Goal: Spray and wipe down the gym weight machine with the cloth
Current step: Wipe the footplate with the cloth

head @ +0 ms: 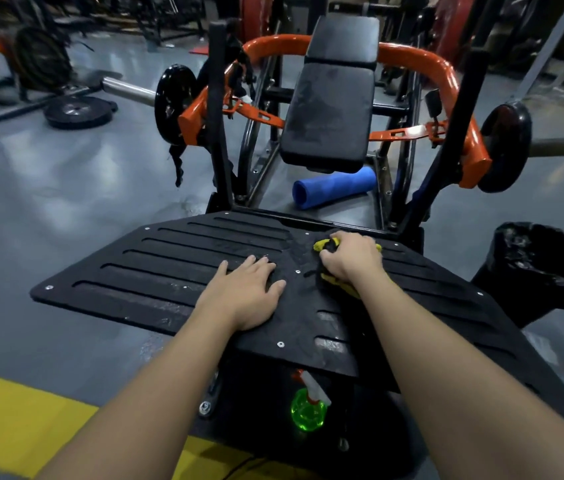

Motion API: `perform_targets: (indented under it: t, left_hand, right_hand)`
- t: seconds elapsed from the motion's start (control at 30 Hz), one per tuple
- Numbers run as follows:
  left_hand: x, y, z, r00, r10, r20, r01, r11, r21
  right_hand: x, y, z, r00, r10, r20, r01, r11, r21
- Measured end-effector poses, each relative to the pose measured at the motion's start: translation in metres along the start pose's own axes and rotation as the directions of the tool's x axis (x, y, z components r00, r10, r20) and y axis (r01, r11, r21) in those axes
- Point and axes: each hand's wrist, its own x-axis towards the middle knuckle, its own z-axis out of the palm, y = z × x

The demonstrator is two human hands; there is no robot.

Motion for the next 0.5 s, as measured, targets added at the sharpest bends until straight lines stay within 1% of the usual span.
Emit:
perform_targets:
  t: [0.07,0.2,0.27,0.4,0.5]
  left_hand:
    - [0.000,-0.001,0.001,1.000,0.001,0.012,-0.001,1.000,-0.020]
    - [0.002,-0.003,0.001,1.000,0.001,0.026,-0.001,1.000,-0.029]
    - [0.002,-0.002,0.001,1.000,0.000,0.017,0.001,1.000,-0.022]
    - [0.003,-0.002,0.001,1.000,-0.002,0.011,0.002,1.000,-0.017]
    - [0.003,0.000,0.000,1.000,-0.003,-0.004,0.003,1.000,-0.025]
  right_hand:
    - [0.026,-0.001,0.004,1.000,-0.004,0.012,0.004,1.000,0.027]
    - [0.061,-0.002,0.008,0.999,0.040,-0.029,-0.037,0.994,0.100]
    - [0.070,-0.002,0.008,0.998,0.056,-0.031,-0.053,0.993,0.105]
    - [0.072,-0.003,0.006,0.998,0.058,0.008,-0.058,0.998,0.036]
    - [0.061,-0.003,0.001,0.994,0.022,0.107,-0.016,0.998,-0.056]
